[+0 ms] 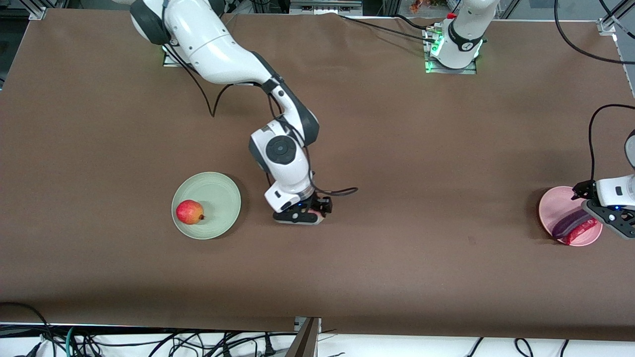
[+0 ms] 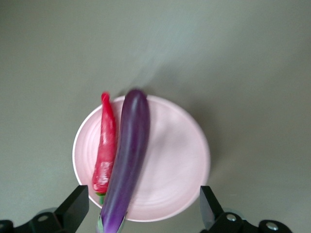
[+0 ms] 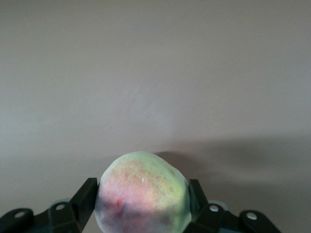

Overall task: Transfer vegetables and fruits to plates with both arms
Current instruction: 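Place the peach on the green plate while the left gripper withdraws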

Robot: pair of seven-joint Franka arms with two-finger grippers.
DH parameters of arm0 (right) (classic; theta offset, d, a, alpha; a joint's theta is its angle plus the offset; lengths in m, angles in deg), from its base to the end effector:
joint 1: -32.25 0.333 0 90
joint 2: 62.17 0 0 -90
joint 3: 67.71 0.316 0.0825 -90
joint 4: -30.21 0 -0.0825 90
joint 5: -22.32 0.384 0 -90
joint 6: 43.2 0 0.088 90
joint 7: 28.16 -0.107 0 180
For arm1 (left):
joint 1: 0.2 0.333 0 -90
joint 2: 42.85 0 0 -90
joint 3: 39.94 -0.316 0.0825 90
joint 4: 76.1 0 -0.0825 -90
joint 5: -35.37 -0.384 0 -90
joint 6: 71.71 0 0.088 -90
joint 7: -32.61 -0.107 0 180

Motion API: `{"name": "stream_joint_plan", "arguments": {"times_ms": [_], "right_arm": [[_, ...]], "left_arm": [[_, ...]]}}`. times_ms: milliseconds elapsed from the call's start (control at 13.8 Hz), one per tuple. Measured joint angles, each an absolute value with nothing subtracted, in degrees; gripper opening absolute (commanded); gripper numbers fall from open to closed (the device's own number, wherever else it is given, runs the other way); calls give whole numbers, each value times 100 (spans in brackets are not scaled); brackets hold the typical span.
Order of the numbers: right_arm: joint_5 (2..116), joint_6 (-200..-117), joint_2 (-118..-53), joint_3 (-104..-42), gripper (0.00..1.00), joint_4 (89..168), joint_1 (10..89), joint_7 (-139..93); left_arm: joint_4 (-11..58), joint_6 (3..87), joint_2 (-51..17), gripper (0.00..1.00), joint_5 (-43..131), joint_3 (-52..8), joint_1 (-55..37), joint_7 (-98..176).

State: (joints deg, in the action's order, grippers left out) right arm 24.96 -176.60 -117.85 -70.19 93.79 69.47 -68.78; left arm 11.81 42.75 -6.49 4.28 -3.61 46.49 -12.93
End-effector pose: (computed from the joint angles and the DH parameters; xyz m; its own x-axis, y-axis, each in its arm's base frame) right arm 0.6455 0.4630 0.2454 0.9758 -0.1199 0.1831 -0.0901 -0.9825 -0.1629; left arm 0.6566 0.2244 0.3342 0.7197 -0.6843 -0.1171 -0.6928 -0.7188 -0.0574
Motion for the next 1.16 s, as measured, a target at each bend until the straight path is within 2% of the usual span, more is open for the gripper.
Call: {"name": "stream_joint_plan", "arguments": {"times_ms": [291, 436, 582, 873, 1018, 1164], "right_arm": [[2553, -16598, -11169, -7022, 41, 9499, 6425, -5653], [2579, -16509, -10786, -7026, 41, 10029, 6097, -4800], [2588, -16715, -10361, -7034, 43, 10878, 5759, -4024], [2591, -17864, -9750, -7041, 44, 12639, 5308, -3069], [2591, -18143, -9672, -7040, 54, 13024, 5274, -2955], [2591, -18183, -9671, -7042, 85, 13104, 5239, -2952]], "left_arm": [[1180, 3341, -1395, 100, 572, 96, 4605, -753], [1162, 3057, -1650, 100, 639, 116, 4625, -745], [1007, 2639, -1857, 100, 844, 348, 4635, -713], [498, 1514, -2169, 100, 930, 1028, 4470, 100], [372, 1279, -2211, 100, 1223, 1060, 4325, 277], [313, 1239, -2243, 100, 1696, 952, 4248, 316]]}}
